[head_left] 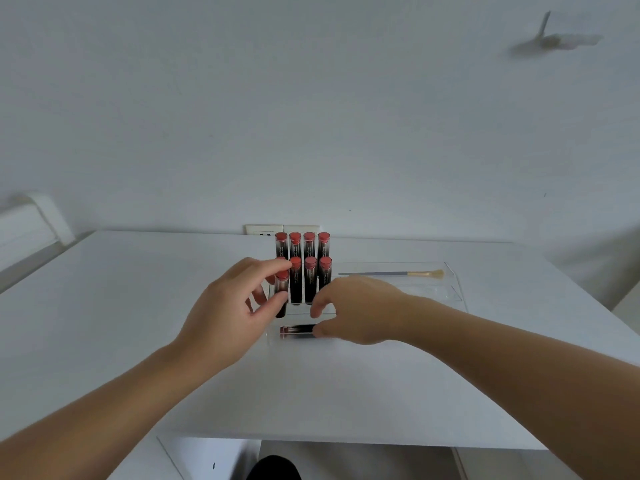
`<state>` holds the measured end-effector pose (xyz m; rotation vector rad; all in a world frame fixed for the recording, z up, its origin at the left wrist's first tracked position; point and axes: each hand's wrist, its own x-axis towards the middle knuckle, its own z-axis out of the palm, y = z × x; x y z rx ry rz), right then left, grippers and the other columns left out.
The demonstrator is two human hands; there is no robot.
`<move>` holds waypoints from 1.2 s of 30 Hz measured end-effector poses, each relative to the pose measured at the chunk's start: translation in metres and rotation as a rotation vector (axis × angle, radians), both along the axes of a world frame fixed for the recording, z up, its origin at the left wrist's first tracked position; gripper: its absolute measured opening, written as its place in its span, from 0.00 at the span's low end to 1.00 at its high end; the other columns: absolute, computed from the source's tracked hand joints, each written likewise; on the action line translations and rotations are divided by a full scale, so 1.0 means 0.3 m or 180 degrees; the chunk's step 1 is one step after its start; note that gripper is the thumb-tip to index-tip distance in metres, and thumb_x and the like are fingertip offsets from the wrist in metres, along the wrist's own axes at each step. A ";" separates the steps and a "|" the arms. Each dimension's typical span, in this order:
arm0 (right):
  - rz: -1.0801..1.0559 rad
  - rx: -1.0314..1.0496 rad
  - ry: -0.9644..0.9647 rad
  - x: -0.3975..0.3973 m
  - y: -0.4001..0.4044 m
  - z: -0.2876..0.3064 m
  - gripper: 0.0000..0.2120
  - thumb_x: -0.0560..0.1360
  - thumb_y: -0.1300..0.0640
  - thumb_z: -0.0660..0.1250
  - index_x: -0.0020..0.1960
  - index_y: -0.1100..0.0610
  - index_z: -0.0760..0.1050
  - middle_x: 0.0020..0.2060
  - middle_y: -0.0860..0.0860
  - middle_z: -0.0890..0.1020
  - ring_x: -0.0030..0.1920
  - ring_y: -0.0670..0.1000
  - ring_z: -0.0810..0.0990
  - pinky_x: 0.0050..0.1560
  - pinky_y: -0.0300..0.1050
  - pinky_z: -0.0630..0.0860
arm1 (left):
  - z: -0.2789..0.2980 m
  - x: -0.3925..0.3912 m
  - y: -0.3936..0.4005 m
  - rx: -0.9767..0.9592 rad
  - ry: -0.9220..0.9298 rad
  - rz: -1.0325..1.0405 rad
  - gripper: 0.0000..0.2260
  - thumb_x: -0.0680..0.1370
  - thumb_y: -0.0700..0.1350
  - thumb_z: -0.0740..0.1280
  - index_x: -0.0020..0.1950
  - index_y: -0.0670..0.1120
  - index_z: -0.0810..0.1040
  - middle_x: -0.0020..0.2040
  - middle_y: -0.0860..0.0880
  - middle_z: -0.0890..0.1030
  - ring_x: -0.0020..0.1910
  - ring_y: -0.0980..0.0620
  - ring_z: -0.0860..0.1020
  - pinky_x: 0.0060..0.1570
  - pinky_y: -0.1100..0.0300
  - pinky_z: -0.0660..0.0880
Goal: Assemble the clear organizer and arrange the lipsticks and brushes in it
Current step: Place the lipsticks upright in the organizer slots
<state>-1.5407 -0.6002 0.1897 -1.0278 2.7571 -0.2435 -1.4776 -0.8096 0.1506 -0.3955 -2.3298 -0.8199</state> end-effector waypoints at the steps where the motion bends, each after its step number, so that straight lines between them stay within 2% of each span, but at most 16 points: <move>1: 0.0037 0.0010 -0.0045 0.003 -0.017 0.002 0.16 0.78 0.42 0.67 0.63 0.45 0.79 0.62 0.43 0.79 0.60 0.50 0.77 0.58 0.48 0.74 | -0.008 0.002 -0.005 0.0091 -0.0013 -0.0023 0.20 0.76 0.40 0.74 0.65 0.56 0.79 0.50 0.62 0.77 0.41 0.54 0.79 0.36 0.57 0.77; 3: 0.0083 0.0032 -0.0106 0.007 -0.047 0.005 0.16 0.79 0.42 0.66 0.64 0.47 0.79 0.65 0.45 0.78 0.62 0.50 0.77 0.61 0.49 0.75 | -0.023 0.007 -0.015 0.0174 -0.0024 -0.0044 0.19 0.75 0.38 0.75 0.63 0.54 0.81 0.50 0.60 0.79 0.42 0.54 0.80 0.37 0.60 0.77; 6: 0.0075 0.0127 -0.0171 0.011 -0.074 0.002 0.16 0.79 0.42 0.66 0.62 0.48 0.81 0.62 0.46 0.80 0.61 0.52 0.78 0.59 0.51 0.76 | -0.039 0.013 -0.021 0.0252 -0.0015 -0.0074 0.19 0.75 0.37 0.75 0.62 0.52 0.82 0.50 0.59 0.80 0.45 0.56 0.81 0.40 0.69 0.74; 8: 0.0033 0.0196 -0.0249 0.013 -0.084 -0.001 0.16 0.79 0.42 0.65 0.59 0.51 0.82 0.59 0.49 0.83 0.58 0.54 0.80 0.59 0.54 0.78 | -0.046 0.011 -0.020 0.0333 -0.0018 -0.0113 0.19 0.75 0.36 0.75 0.62 0.51 0.82 0.50 0.59 0.80 0.46 0.56 0.81 0.41 0.71 0.74; 12: -0.0020 0.0267 -0.0342 0.011 -0.094 0.002 0.17 0.80 0.43 0.64 0.56 0.54 0.83 0.54 0.53 0.84 0.55 0.55 0.82 0.57 0.56 0.79 | -0.060 0.002 -0.022 0.0394 -0.0032 -0.0198 0.19 0.75 0.34 0.74 0.63 0.51 0.82 0.51 0.59 0.81 0.48 0.58 0.81 0.44 0.72 0.73; 16: -0.0081 0.0191 -0.0407 0.009 -0.093 0.001 0.15 0.79 0.44 0.66 0.55 0.53 0.82 0.51 0.53 0.85 0.47 0.53 0.83 0.51 0.52 0.80 | -0.076 -0.008 -0.032 0.0343 -0.0121 -0.0323 0.20 0.77 0.35 0.72 0.65 0.53 0.81 0.53 0.63 0.80 0.49 0.59 0.80 0.45 0.74 0.71; 20: -0.0161 0.0153 -0.0363 0.012 -0.096 -0.007 0.16 0.79 0.44 0.66 0.53 0.57 0.82 0.49 0.56 0.85 0.38 0.51 0.81 0.46 0.49 0.79 | -0.084 -0.015 -0.038 0.0145 -0.0043 -0.0367 0.21 0.79 0.35 0.70 0.67 0.55 0.78 0.55 0.63 0.78 0.49 0.59 0.80 0.50 0.72 0.72; 24: -0.0221 0.0044 -0.0296 0.020 -0.092 -0.016 0.16 0.78 0.45 0.67 0.52 0.57 0.82 0.49 0.55 0.84 0.49 0.55 0.82 0.51 0.52 0.80 | -0.098 -0.018 -0.032 0.0035 0.0101 -0.0375 0.20 0.79 0.36 0.70 0.68 0.53 0.77 0.56 0.59 0.79 0.49 0.58 0.79 0.50 0.68 0.74; 27: -0.0242 -0.0056 -0.0208 0.022 -0.091 -0.026 0.13 0.78 0.45 0.67 0.52 0.54 0.81 0.46 0.50 0.82 0.48 0.53 0.81 0.47 0.50 0.79 | -0.106 -0.018 -0.029 0.0041 0.0172 -0.0320 0.19 0.79 0.36 0.69 0.68 0.51 0.77 0.56 0.57 0.79 0.51 0.58 0.79 0.51 0.67 0.74; 29: -0.0289 -0.0186 -0.0171 0.019 -0.088 -0.036 0.12 0.77 0.45 0.69 0.52 0.52 0.81 0.41 0.44 0.78 0.43 0.48 0.78 0.40 0.45 0.75 | -0.108 -0.016 -0.027 0.0034 0.0192 -0.0318 0.19 0.79 0.36 0.69 0.68 0.51 0.76 0.56 0.57 0.78 0.51 0.58 0.78 0.52 0.68 0.73; 32: -0.0400 -0.0367 -0.0150 0.013 -0.083 -0.050 0.10 0.75 0.44 0.71 0.49 0.50 0.80 0.37 0.42 0.76 0.36 0.41 0.75 0.33 0.41 0.70 | -0.103 -0.011 -0.025 0.0035 0.0178 -0.0324 0.17 0.79 0.41 0.67 0.68 0.52 0.76 0.56 0.57 0.78 0.51 0.58 0.78 0.51 0.68 0.74; 36: -0.0479 -0.0516 -0.0243 0.009 -0.078 -0.064 0.11 0.74 0.42 0.72 0.49 0.49 0.79 0.33 0.42 0.75 0.26 0.44 0.78 0.29 0.40 0.71 | -0.103 -0.009 -0.021 0.0015 0.0126 -0.0231 0.22 0.76 0.42 0.75 0.68 0.53 0.75 0.54 0.61 0.76 0.49 0.63 0.76 0.47 0.69 0.73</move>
